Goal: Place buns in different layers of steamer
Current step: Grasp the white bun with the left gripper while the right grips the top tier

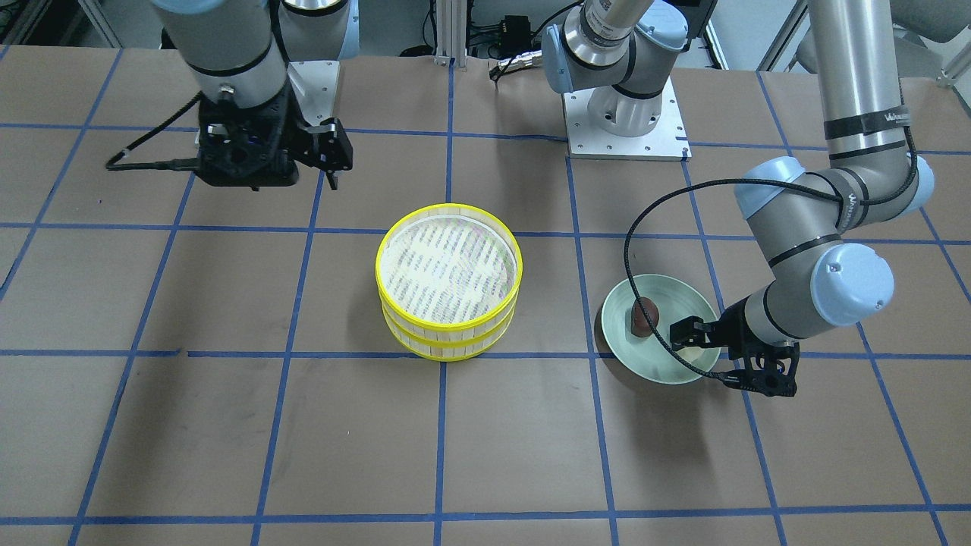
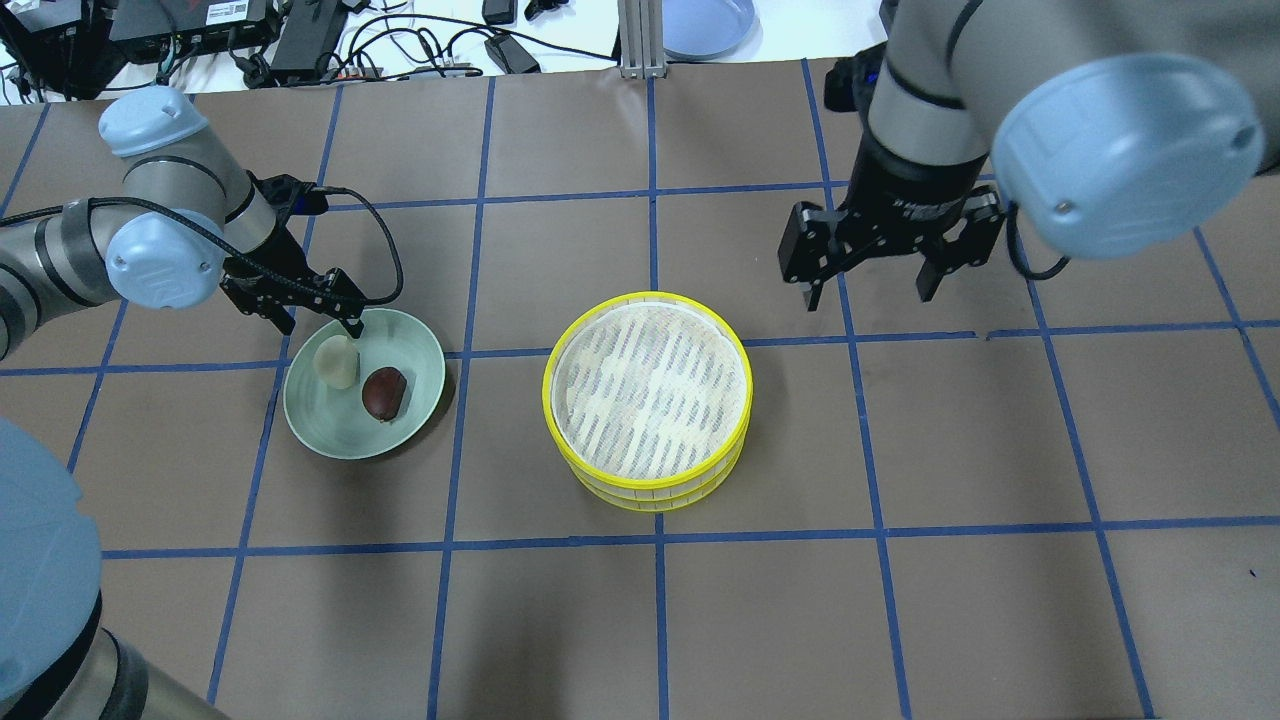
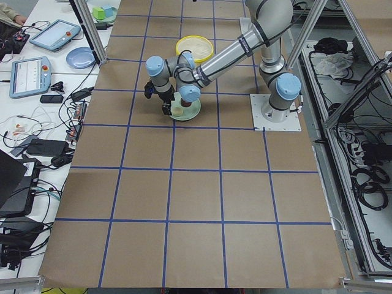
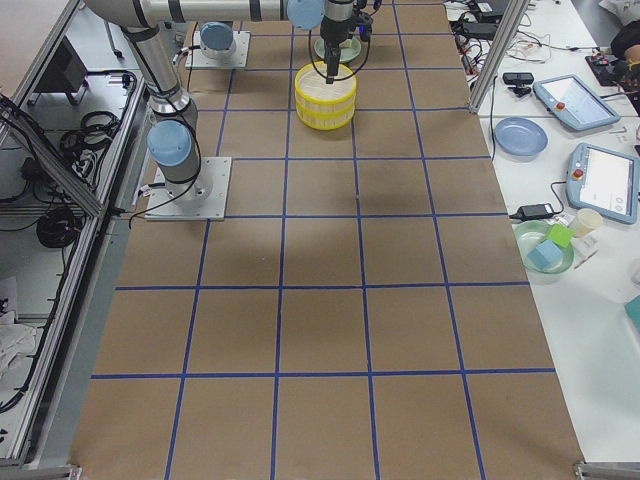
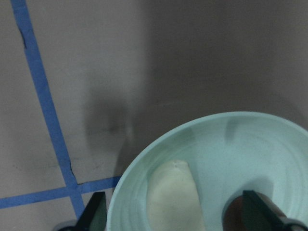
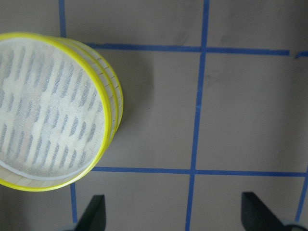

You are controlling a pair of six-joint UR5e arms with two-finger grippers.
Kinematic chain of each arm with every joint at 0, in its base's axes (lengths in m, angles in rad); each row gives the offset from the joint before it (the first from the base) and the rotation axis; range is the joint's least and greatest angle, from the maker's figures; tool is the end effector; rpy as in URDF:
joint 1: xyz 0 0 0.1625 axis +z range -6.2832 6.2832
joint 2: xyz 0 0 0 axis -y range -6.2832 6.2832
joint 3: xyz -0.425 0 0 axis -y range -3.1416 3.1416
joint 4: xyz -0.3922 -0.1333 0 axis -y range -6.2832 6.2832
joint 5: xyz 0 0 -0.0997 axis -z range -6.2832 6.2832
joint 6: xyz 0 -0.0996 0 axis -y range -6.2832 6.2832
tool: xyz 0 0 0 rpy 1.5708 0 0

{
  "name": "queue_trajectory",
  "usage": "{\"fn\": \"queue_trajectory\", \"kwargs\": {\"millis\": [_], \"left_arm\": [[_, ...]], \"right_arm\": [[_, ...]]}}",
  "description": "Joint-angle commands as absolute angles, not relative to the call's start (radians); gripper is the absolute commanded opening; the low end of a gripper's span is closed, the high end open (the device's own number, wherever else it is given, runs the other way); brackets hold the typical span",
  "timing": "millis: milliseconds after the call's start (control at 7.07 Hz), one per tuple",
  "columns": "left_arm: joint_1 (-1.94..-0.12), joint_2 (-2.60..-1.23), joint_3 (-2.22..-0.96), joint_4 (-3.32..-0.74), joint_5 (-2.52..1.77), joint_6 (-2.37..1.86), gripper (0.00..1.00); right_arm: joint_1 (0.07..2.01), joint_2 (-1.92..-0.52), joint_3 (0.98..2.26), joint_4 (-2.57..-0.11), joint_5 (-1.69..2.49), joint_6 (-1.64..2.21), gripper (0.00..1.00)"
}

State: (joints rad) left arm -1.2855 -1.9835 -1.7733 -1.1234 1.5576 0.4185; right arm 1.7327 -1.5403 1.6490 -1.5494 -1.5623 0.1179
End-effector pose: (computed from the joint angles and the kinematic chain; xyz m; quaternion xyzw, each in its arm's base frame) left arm 0.0319 -0.5872 0.2106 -0.0658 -0.9943 -0.0764 0.0351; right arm 0.2112 -0.4608 0.4331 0.0217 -0.9976 -0.0650 0.0049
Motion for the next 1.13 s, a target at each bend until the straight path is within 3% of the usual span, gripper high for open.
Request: {"fn": "queue_trajectory", "kwargs": {"millis": [0,142,283,425,566,708,991], "left_arm": [[-1.285,-1.987,-1.805,-1.121,1.557,0.416,0.92],[-1.285,-1.985,-1.809,-1.126,1.562,0.420,0.82],[-1.285,-1.985,-1.810,-1.126,1.574,0.419,0.82],[-1.287,-1.985,-1.810,-1.124,1.574,0.419,0.71],[-1.287,-1.985,-1.810,-1.124,1.572,0.426,0.39],[-1.287,-1.985,-1.810,-1.124,1.574,0.461,0.05],[-1.287,-1.988,-1.809,-1.123,1.612,0.508,0.00]], "right_arm": [[1.807,-1.456,1.754,-1.650,-1.533,0.176,0.89],[1.810,-1.384,1.788,-1.766,-1.482,0.178,0.91],[1.819,-1.341,1.789,-1.790,-1.482,0.179,0.91],[1.821,-1.326,1.792,-1.790,-1.483,0.187,0.80],[1.821,-1.319,1.792,-1.789,-1.483,0.187,0.53],[1.819,-1.319,1.789,-1.789,-1.486,0.187,0.14],[1.819,-1.319,1.787,-1.783,-1.503,0.186,0.00]]}}
